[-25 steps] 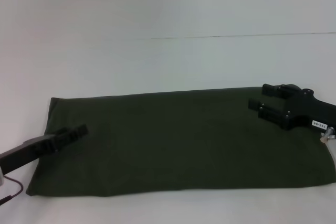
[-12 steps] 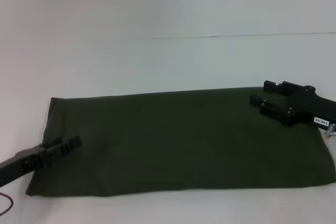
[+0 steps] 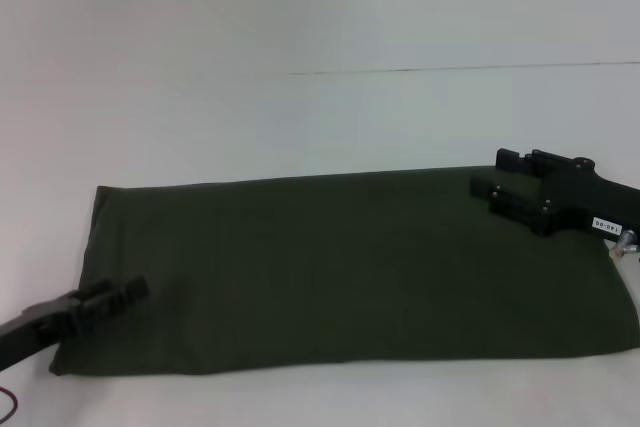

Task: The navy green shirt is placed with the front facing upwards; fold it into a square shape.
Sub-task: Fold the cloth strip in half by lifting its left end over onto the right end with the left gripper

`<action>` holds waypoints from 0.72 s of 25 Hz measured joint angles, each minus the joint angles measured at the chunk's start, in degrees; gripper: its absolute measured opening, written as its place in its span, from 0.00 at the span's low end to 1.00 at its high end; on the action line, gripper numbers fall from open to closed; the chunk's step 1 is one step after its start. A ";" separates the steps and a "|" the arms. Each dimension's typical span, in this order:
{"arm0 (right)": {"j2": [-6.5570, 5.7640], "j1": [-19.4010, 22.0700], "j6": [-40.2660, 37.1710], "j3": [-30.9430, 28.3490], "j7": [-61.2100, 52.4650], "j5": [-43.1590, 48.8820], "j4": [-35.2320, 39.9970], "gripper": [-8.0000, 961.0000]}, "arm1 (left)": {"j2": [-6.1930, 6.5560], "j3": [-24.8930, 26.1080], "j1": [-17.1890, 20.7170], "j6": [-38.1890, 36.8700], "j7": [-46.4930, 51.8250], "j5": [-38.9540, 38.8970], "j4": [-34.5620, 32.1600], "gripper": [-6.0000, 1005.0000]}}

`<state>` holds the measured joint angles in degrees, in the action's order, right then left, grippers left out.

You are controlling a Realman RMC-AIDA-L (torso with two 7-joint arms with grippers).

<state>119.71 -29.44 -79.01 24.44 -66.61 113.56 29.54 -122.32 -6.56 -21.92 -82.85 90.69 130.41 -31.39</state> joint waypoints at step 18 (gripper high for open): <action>0.00 0.27 0.00 0.00 0.51 -0.07 -0.23 0.64 | 4.26 -9.04 -3.11 -3.82 30.40 4.06 -18.57 0.78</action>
<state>119.71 -29.17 -79.01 24.43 -66.10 113.49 29.31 -118.06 -15.59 -25.03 -86.66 121.09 134.47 -49.96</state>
